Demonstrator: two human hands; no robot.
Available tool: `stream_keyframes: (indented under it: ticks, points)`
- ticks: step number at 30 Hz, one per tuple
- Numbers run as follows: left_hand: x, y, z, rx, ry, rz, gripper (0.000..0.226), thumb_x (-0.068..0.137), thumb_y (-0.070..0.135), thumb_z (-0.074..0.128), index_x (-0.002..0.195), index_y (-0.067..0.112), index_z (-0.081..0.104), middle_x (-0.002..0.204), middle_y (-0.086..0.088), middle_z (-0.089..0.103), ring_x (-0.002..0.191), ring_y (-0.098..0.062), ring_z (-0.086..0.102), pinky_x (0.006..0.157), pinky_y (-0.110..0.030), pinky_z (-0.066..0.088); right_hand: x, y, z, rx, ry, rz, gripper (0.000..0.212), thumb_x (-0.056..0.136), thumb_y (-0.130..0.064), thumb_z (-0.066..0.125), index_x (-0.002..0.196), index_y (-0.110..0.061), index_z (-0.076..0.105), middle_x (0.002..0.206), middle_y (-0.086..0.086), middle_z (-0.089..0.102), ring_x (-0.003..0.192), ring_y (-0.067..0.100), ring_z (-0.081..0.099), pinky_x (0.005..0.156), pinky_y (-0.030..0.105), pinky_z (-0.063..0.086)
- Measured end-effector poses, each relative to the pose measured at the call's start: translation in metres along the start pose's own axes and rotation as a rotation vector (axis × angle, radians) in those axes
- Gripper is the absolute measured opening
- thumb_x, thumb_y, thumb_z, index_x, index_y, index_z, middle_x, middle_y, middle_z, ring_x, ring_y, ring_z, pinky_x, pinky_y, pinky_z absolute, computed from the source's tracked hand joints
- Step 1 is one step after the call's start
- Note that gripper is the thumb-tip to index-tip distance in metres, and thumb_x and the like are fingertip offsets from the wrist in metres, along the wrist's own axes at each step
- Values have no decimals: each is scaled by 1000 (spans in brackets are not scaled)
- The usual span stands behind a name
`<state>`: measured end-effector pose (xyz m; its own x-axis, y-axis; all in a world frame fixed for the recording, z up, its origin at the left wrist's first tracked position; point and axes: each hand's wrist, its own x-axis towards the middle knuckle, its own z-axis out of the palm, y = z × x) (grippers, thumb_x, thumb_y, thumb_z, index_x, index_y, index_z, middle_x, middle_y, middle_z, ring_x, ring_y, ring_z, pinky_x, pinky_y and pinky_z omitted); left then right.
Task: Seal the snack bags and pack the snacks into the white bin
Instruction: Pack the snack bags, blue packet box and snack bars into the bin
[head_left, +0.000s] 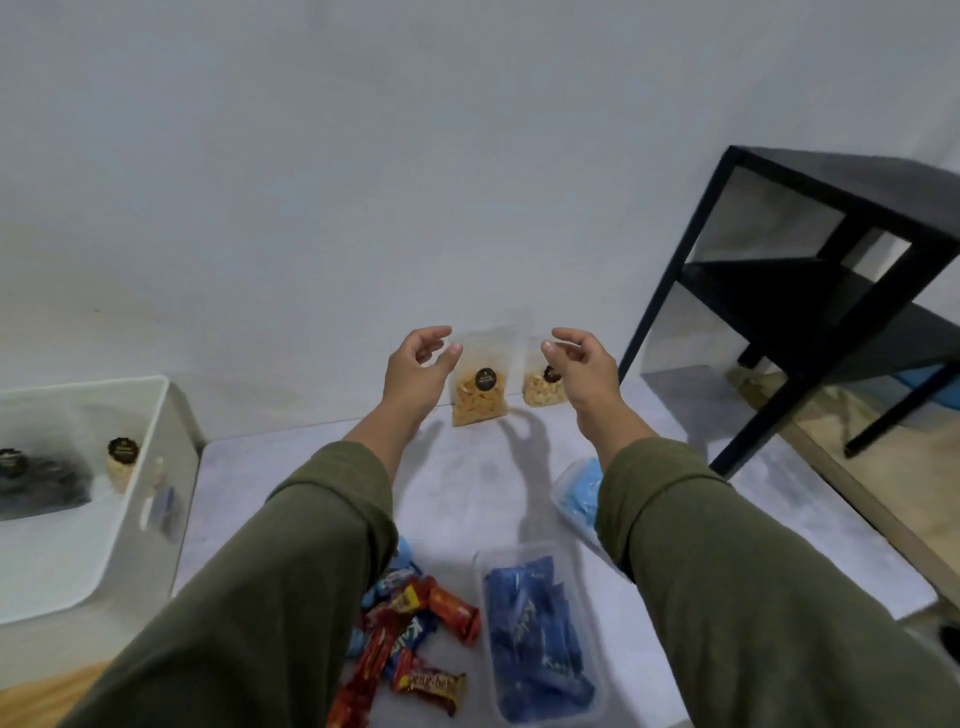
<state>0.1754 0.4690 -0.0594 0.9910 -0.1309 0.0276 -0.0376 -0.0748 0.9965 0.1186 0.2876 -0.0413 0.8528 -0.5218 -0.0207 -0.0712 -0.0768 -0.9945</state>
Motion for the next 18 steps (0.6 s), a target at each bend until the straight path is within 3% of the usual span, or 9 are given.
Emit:
stream_keyframes:
  ticks: [4,10,14,18]
  points:
    - [22,-27,31,38,43,-62,29,89,26,64,117,23,59,123,-2,57,121,-16,50,101,-29,41,43,27,-24,-30,-15,35,26,89,-16,64,114,-15,59,107,5,56,97,14,53,59,6,41]
    - [60,-74,79,111,219,-131,23,89,28,62,111,32,59,135,-2,44,121,-16,42,98,-32,40,121,73,-48,-66,-81,82,29,87,-14,65,115,-14,59,114,4,52,120,20,49,90,24,40]
    - [74,-102,98,133,310,-167,25,87,28,65,109,32,55,134,-2,40,118,-13,41,104,-36,40,158,99,-54,-99,-96,102,31,85,-17,67,115,-19,59,125,4,50,122,22,47,96,30,41]
    - [83,-119,109,99,387,-229,48,82,26,70,122,22,42,130,1,45,122,-15,43,106,-32,38,177,116,-56,-110,-80,110,38,85,-18,68,121,-21,55,135,5,45,121,18,45,97,31,41]
